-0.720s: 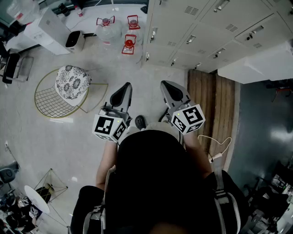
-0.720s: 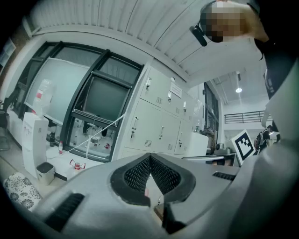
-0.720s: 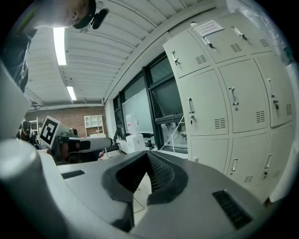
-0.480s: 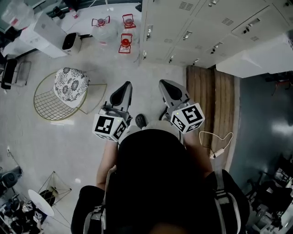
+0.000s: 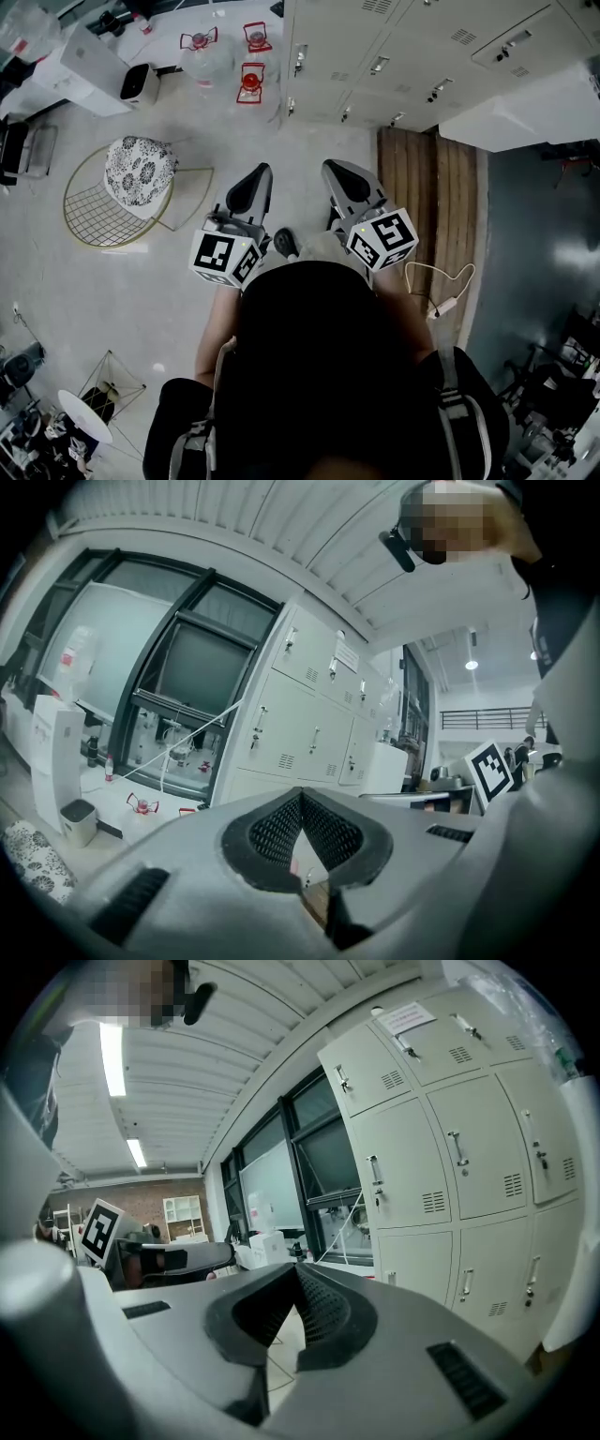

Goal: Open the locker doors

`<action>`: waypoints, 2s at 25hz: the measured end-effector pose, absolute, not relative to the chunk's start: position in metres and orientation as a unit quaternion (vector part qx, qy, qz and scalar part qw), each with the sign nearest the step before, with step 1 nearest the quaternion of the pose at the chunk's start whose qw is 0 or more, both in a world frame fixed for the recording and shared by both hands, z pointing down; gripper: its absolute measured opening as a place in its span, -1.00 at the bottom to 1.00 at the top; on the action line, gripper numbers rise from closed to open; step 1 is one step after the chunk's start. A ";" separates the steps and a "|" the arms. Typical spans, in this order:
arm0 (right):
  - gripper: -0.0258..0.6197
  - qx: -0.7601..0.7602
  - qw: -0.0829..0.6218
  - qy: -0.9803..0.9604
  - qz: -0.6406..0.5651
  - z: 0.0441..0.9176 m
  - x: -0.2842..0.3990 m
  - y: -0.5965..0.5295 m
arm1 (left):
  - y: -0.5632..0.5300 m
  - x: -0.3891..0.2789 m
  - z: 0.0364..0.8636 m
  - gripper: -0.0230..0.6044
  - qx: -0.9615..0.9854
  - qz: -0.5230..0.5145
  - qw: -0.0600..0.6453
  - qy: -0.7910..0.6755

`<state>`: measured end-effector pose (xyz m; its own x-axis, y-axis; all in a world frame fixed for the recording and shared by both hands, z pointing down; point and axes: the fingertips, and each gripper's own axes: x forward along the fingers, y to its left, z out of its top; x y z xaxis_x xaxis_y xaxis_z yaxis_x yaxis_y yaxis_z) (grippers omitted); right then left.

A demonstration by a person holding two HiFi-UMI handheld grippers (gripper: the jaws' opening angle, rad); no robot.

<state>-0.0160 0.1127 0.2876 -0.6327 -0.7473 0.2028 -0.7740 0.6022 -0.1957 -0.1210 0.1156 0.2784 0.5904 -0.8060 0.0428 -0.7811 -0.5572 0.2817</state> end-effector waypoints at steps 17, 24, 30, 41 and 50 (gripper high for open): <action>-0.91 0.366 0.068 -0.917 0.144 0.300 -0.006 0.023 | 0.042 -0.105 0.284 -0.88 0.854 -0.040 0.146 -0.497; -0.91 0.330 0.083 -0.930 0.140 0.305 0.002 -0.030 | -0.005 -0.090 0.282 -0.88 0.839 -0.040 0.144 -0.523; -0.91 0.298 0.092 -0.939 0.147 0.312 0.011 -0.068 | -0.035 -0.075 0.285 -0.88 0.821 -0.038 0.149 -0.550; -0.91 0.247 0.126 -0.947 0.159 0.353 0.024 -0.122 | -0.064 -0.054 0.313 -0.88 0.778 -0.029 0.182 -0.600; -0.91 0.237 0.163 -0.946 0.150 0.399 0.024 -0.158 | -0.078 -0.050 0.334 -0.88 0.751 -0.030 0.198 -0.630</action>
<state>0.0244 -0.1580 0.3995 -0.8346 -0.4000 0.3788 -0.4974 0.8426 -0.2064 -0.0498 -0.0781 0.3337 0.2054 -0.9570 0.2047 -0.9335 -0.1288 0.3345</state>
